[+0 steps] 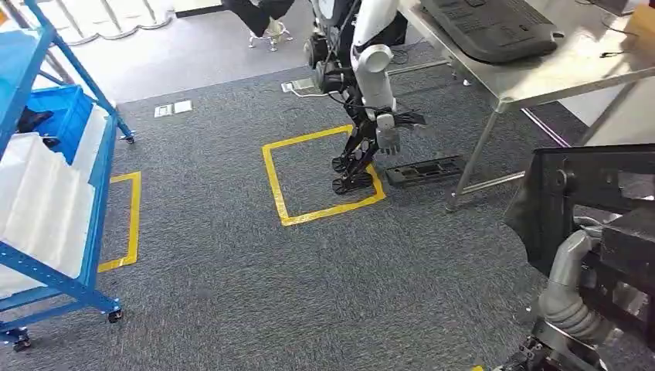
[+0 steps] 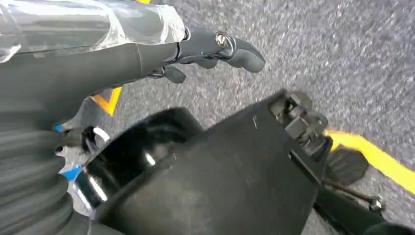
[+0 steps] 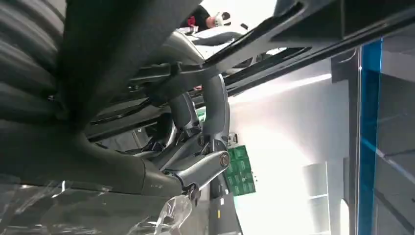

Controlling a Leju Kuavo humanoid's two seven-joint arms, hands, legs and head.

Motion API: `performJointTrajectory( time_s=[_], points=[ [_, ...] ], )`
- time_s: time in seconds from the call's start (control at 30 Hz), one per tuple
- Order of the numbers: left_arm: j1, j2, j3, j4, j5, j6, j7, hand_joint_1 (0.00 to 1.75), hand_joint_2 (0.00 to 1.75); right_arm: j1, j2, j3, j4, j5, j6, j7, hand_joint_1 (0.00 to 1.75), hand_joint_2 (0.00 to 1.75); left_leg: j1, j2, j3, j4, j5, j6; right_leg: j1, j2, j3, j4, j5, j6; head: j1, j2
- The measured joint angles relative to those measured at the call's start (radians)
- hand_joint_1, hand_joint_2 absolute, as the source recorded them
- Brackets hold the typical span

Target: Take the parts from the cabinet and place them on the table.

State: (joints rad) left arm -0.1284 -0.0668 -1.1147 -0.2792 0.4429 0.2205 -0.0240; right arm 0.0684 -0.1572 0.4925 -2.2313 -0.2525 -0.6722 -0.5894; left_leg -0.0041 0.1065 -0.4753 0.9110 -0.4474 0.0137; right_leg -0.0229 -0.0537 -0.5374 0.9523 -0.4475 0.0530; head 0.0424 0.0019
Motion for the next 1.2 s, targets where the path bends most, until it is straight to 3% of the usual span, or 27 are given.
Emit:
performJointTrajectory(
  time_s=[0.03,0.1,0.13,0.2,0.23,0.27,0.3,0.33,0.37,0.4,0.43,0.53,0.57,0.6,0.63,0.7,0.73,0.77,0.8,0.87,0.9,0.93,0.97,1.07,1.1,1.13,1.2],
  points=[
    [-0.001,0.0,0.0,0.0,0.0,0.0,-0.002,0.0,1.75,0.0,0.0,0.0,0.0,0.0,0.0,0.0,1.75,1.75,0.003,0.012,0.001,0.002,-0.001,-0.005,0.001,0.011,-0.002,-0.001,0.002,-0.008,0.0,0.0],
    [-0.001,0.0,-0.001,0.0,0.0,-0.001,-0.005,0.0,1.75,-0.001,0.003,0.0,-0.004,0.0,0.0,-0.001,1.75,1.75,0.013,-0.058,-0.017,0.055,-0.045,-0.017,-0.004,0.032,-0.004,-0.002,0.008,-0.02,-0.005,0.0],
    [0.001,0.0,-0.001,0.0,0.001,-0.001,-0.008,0.0,1.75,-0.004,0.003,0.0,-0.004,0.0,0.0,-0.001,1.75,1.75,0.013,-0.08,-0.055,0.137,-0.092,-0.019,-0.004,0.041,-0.005,-0.002,0.009,-0.024,-0.009,0.0],
    [-0.004,0.0,-0.001,0.0,0.003,-0.002,-0.011,0.0,1.75,-0.004,0.006,0.0,-0.005,0.0,0.0,-0.001,1.75,1.75,0.012,-0.096,-0.14,0.316,-0.162,-0.019,0.0,0.064,-0.007,-0.002,0.01,-0.027,-0.014,0.0],
    [-0.008,0.0,-0.001,0.0,0.003,-0.003,-0.011,0.0,1.75,-0.004,0.006,0.0,-0.005,0.0,0.0,-0.001,1.75,1.75,0.011,-0.096,-0.164,0.363,-0.168,-0.017,0.002,0.077,-0.007,-0.002,0.01,-0.027,-0.015,0.0],
    [-0.009,0.0,-0.001,0.0,0.003,-0.004,-0.011,0.0,1.75,-0.004,0.006,0.0,-0.005,0.001,0.0,-0.002,1.75,1.75,0.01,-0.097,-0.165,0.356,-0.149,-0.012,0.003,0.092,-0.005,-0.002,0.01,-0.027,-0.015,0.0],
    [-0.008,0.0,-0.001,0.0,0.003,-0.004,-0.011,0.0,1.75,-0.004,0.006,0.0,-0.005,0.002,0.0,-0.002,1.75,1.75,0.008,-0.099,-0.143,0.3,-0.108,-0.004,0.004,0.108,-0.003,-0.002,0.01,-0.027,-0.015,0.0],
    [-0.007,0.0,-0.001,0.0,0.002,-0.005,-0.011,0.0,1.75,-0.004,0.007,0.0,-0.005,0.002,0.0,-0.002,1.75,1.75,0.005,-0.106,-0.106,0.21,-0.057,0.005,0.004,0.124,-0.001,-0.002,0.01,-0.027,-0.015,0.0],
    [-0.005,0.0,-0.001,0.0,0.002,-0.007,-0.011,0.0,1.75,-0.004,0.007,0.0,-0.005,0.003,0.0,-0.001,1.75,1.75,0.001,-0.129,-0.063,0.103,-0.003,0.014,0.002,0.137,0.0,-0.002,0.01,-0.026,-0.015,0.0],
    [-0.003,0.002,-0.002,0.001,0.002,-0.008,-0.011,0.0,1.75,-0.004,0.008,0.0,-0.006,0.005,0.0,-0.001,1.75,1.75,-0.002,-0.182,-0.039,0.031,0.017,0.023,-0.003,0.146,-0.002,-0.003,0.011,-0.025,-0.015,0.0],
    [0.0,0.002,-0.002,0.002,0.004,-0.011,-0.015,0.0,1.75,-0.005,0.008,-0.001,-0.006,0.008,0.0,-0.001,1.75,1.75,0.0,-0.181,-0.03,0.013,0.012,0.023,0.002,0.164,-0.007,-0.001,0.013,-0.022,-0.014,0.0],
    [-0.001,0.003,-0.002,0.002,0.009,-0.018,-0.018,0.0,1.75,0.001,0.008,-0.003,-0.007,0.034,0.0,0.005,1.75,1.75,-0.012,-0.16,-0.027,0.01,0.016,0.027,-0.012,0.19,-0.015,-0.009,0.024,-0.003,-0.017,0.0],
    [-0.003,0.002,-0.002,0.002,0.01,-0.018,-0.018,0.0,1.75,0.002,0.008,-0.003,-0.01,0.048,0.0,0.01,1.75,1.75,0.002,-0.148,-0.022,-0.01,0.027,0.033,-0.007,0.18,-0.017,-0.003,0.019,0.0,-0.018,0.0],
    [-0.002,0.0,-0.002,0.002,0.011,-0.018,-0.019,0.0,1.75,0.004,0.011,-0.005,-0.013,0.066,0.0,0.013,1.75,1.75,0.0,-0.139,-0.019,-0.015,0.031,0.035,-0.005,0.117,-0.028,0.021,0.0,-0.001,-0.017,0.0],
    [0.0,0.001,-0.002,0.002,0.016,-0.018,-0.021,0.0,1.75,0.001,0.012,-0.006,-0.014,0.082,0.0,0.017,1.75,1.75,0.002,-0.128,-0.019,-0.015,0.031,0.04,-0.003,0.082,-0.059,0.083,-0.042,-0.001,-0.013,0.0],
    [0.009,0.001,-0.002,0.002,0.021,-0.018,-0.026,0.0,1.75,0.004,0.017,-0.01,-0.014,0.117,0.0,0.026,1.75,1.75,0.001,-0.101,-0.022,-0.015,0.031,0.041,-0.005,0.068,-0.139,0.254,-0.121,0.008,-0.012,0.0],
    [0.008,0.001,-0.002,0.002,0.021,-0.018,-0.027,0.0,1.75,0.006,0.019,-0.012,-0.014,0.129,0.0,0.03,1.75,1.75,0.002,-0.089,-0.024,-0.015,0.031,0.04,-0.007,0.068,-0.167,0.315,-0.137,0.012,-0.012,0.0],
    [0.008,0.001,-0.002,0.002,0.021,-0.018,-0.027,0.0,1.75,0.007,0.022,-0.015,-0.014,0.137,0.0,0.032,1.75,1.75,0.003,-0.077,-0.023,-0.015,0.03,0.04,-0.01,0.066,-0.172,0.328,-0.129,0.016,-0.012,0.0],
    [0.008,0.001,-0.002,0.002,0.021,-0.019,-0.029,0.0,1.75,0.008,0.024,-0.016,-0.014,0.146,0.0,0.032,1.75,1.75,0.005,-0.064,-0.023,-0.014,0.029,0.037,-0.012,0.061,-0.149,0.283,-0.098,0.022,-0.012,0.0],
    [0.008,0.0,-0.002,0.002,0.023,-0.022,-0.029,0.0,1.75,0.008,0.029,-0.018,-0.014,0.156,0.0,0.033,1.75,1.75,0.013,-0.043,-0.022,-0.004,0.022,0.025,-0.019,0.035,-0.047,0.099,-0.014,0.036,-0.012,0.0],
    [0.007,0.001,-0.002,0.002,0.024,-0.022,-0.029,0.0,1.75,0.008,0.032,-0.019,-0.014,0.161,0.0,0.034,1.75,1.75,0.013,-0.034,-0.023,0.009,0.014,0.013,-0.024,-0.009,0.002,0.01,0.003,0.046,-0.012,0.0],
    [0.007,0.006,-0.002,0.005,0.025,-0.022,-0.029,0.0,1.75,0.008,0.036,-0.021,-0.014,0.163,0.0,0.035,1.75,1.75,0.003,-0.03,-0.029,0.019,0.002,0.004,-0.018,-0.015,0.001,0.01,-0.003,0.037,-0.01,0.0],
    [0.007,0.003,-0.002,0.005,0.025,-0.026,-0.03,0.0,1.75,0.011,0.042,-0.023,-0.014,0.169,0.0,0.035,1.75,1.75,0.008,-0.024,-0.024,0.021,0.002,0.0,-0.017,0.005,-0.003,0.014,-0.002,0.017,-0.016,0.0],
    [0.004,0.003,-0.002,0.005,0.027,-0.036,-0.031,0.0,1.75,0.017,0.051,-0.026,-0.014,0.189,0.0,0.035,1.75,1.75,0.014,-0.002,-0.02,0.02,0.003,-0.01,-0.011,0.032,-0.012,0.016,0.002,-0.006,-0.021,0.0],
    [0.003,0.003,-0.002,0.005,0.027,-0.037,-0.031,0.0,1.75,0.02,0.055,-0.027,-0.015,0.193,0.0,0.035,1.75,1.75,0.019,-0.034,-0.025,0.037,-0.015,-0.016,-0.012,0.038,-0.013,0.015,0.005,-0.013,-0.022,0.0],
    [0.006,0.003,-0.002,0.005,0.028,-0.038,-0.031,0.0,1.75,0.021,0.059,-0.028,-0.017,0.198,0.0,0.035,1.75,1.75,0.022,-0.068,-0.047,0.091,-0.055,-0.018,-0.012,0.046,-0.016,0.015,0.008,-0.018,-0.023,0.0],
    [0.004,0.003,-0.001,0.005,0.032,-0.039,-0.032,0.0,1.75,0.023,0.067,-0.031,-0.019,0.2,0.0,0.034,1.75,1.75,0.019,-0.093,-0.13,0.273,-0.143,-0.021,-0.008,0.066,-0.023,0.016,0.012,-0.023,-0.028,0.0]
  ],
)
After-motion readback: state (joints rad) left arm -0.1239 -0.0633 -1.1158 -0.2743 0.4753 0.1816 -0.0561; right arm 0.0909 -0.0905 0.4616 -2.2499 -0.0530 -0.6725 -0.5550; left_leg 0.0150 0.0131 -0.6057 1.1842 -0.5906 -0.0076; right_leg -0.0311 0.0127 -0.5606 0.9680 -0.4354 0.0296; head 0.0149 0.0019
